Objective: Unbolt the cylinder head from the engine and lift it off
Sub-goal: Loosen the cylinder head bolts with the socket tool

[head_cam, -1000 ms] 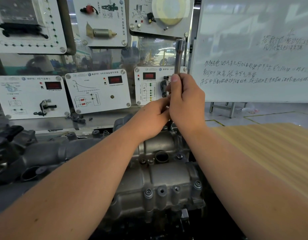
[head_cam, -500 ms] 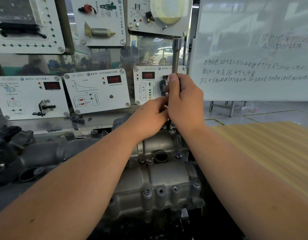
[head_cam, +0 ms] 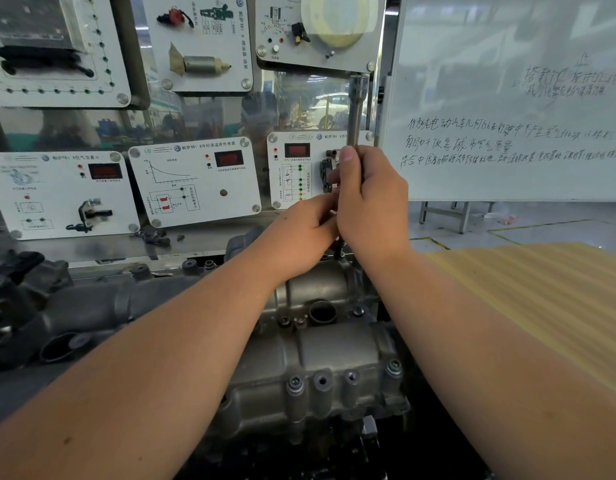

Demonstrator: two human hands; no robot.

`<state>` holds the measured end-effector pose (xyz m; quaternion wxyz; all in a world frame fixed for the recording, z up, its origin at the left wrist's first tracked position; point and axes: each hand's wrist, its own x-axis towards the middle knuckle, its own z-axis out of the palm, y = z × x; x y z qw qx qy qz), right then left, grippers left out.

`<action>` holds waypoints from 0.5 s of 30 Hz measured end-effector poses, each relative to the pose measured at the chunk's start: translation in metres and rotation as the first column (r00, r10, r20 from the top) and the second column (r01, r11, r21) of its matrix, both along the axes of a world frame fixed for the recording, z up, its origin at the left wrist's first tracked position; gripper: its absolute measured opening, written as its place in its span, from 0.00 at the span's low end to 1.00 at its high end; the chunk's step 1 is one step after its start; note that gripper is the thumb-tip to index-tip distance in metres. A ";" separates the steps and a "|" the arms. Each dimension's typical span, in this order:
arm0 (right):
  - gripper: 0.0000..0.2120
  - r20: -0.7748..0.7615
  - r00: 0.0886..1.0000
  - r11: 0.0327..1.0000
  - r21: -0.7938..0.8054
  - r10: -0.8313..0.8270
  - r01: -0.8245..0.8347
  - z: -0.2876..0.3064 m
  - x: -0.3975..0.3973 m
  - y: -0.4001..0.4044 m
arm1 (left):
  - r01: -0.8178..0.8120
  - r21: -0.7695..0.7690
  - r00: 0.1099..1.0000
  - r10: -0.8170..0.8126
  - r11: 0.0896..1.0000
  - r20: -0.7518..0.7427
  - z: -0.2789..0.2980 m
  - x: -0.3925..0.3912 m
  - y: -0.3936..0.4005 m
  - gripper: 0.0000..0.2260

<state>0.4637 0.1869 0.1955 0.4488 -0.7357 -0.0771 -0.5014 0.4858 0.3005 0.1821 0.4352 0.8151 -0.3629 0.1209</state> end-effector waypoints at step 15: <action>0.12 0.026 1.000 1.000 -0.003 -0.003 0.003 -0.001 0.001 0.000 | -0.021 0.011 0.999 0.022 1.000 -0.031 0.002 -0.001 -0.001 0.08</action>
